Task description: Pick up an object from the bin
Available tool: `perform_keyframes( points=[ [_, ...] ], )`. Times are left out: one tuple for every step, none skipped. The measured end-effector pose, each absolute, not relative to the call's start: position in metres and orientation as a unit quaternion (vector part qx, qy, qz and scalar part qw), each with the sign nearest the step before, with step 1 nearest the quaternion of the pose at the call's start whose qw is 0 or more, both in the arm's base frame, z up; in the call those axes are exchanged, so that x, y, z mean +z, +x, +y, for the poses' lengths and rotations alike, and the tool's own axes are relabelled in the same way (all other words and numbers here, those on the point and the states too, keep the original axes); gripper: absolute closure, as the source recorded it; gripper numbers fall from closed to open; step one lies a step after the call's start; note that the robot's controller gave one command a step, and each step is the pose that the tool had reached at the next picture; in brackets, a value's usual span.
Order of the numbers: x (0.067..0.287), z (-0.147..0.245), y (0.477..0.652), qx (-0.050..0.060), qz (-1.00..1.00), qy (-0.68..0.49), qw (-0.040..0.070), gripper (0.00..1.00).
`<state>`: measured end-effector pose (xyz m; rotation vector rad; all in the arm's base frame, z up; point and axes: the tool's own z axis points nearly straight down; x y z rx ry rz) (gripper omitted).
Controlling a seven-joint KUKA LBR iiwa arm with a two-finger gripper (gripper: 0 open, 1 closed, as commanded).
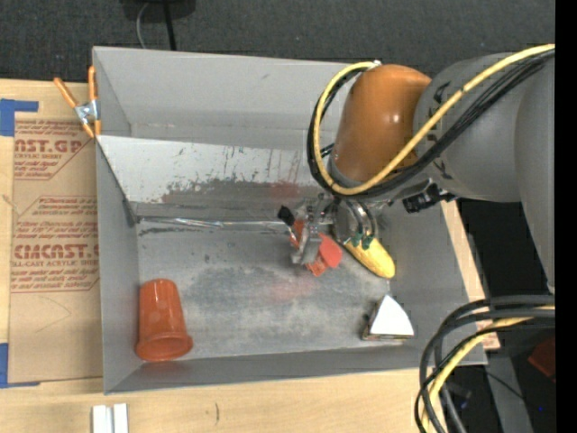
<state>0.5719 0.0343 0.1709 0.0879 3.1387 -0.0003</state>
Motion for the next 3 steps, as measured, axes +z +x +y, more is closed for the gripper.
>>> perform_keyframes(
  points=[
    [0.171,0.034,0.572,0.0,1.0,0.028,0.001,1.0],
    [0.175,0.034,0.571,0.0,1.0,0.03,-0.003,1.0],
    [0.185,0.052,0.574,0.0,1.0,0.003,0.01,1.0]
  ],
)
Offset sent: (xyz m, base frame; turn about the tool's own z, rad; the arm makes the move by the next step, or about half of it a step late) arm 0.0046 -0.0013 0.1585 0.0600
